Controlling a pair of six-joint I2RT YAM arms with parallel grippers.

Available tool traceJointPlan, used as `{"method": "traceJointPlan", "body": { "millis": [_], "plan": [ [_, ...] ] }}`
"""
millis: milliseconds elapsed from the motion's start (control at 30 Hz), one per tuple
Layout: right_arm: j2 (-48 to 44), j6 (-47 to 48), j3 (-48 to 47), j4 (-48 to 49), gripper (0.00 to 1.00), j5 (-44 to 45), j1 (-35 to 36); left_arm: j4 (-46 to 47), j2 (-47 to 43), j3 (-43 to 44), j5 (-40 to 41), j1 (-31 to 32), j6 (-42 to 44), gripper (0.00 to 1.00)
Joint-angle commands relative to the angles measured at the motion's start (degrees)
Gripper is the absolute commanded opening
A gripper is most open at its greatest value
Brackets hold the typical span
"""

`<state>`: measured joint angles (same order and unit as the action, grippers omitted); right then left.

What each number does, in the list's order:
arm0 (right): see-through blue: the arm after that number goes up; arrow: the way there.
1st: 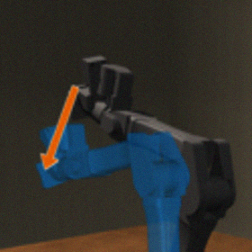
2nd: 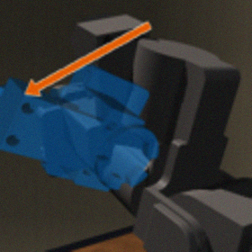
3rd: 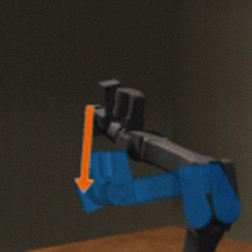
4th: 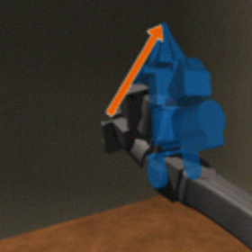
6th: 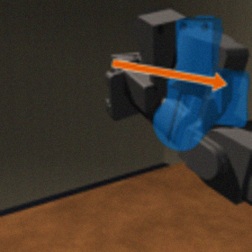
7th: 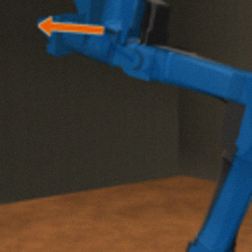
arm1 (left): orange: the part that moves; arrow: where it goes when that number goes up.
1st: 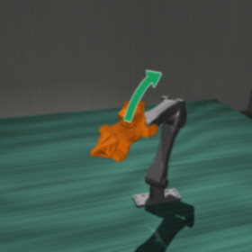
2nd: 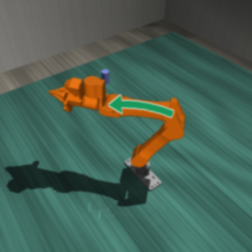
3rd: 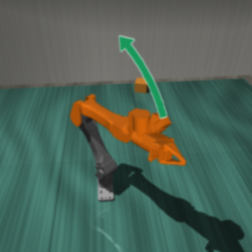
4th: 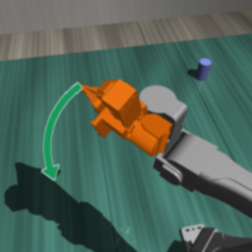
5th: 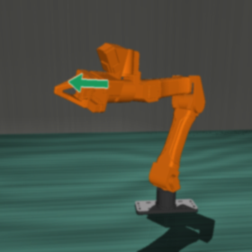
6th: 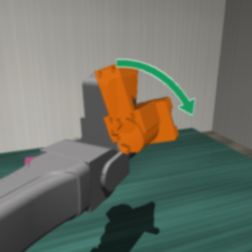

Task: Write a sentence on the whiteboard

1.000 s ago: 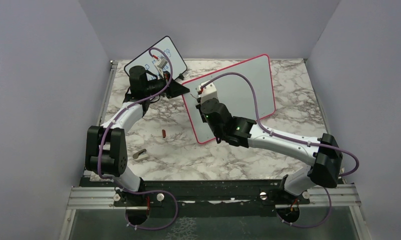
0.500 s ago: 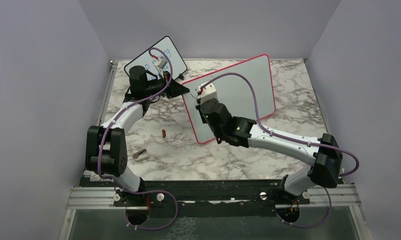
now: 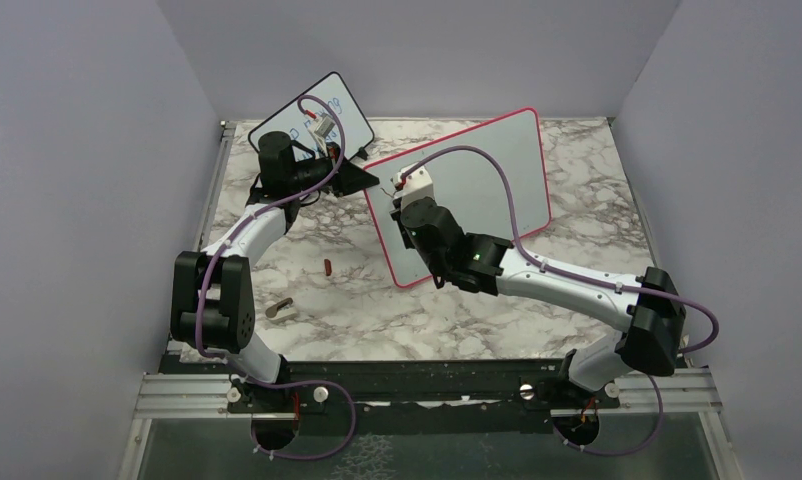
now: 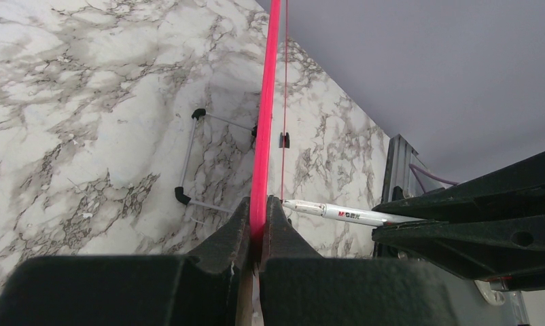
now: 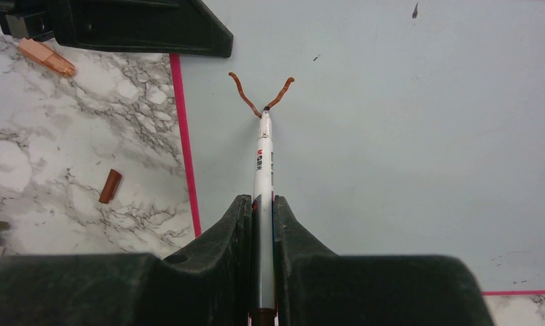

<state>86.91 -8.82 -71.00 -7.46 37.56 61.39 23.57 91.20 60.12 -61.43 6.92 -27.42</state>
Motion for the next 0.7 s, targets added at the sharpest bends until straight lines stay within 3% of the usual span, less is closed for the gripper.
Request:
{"method": "traceJointPlan", "body": {
  "millis": [0,667],
  "plan": [
    [0.02,-1.15,-1.02,-3.49,0.01,-2.76,-0.39,-1.42,0.98,0.09,-1.1,0.93,1.18,0.0],
    [0.03,-1.59,-0.76,-3.54,0.01,-0.04,-0.39,-1.34,1.0,0.04,-1.21,0.93,1.23,0.0]
  ]
}}
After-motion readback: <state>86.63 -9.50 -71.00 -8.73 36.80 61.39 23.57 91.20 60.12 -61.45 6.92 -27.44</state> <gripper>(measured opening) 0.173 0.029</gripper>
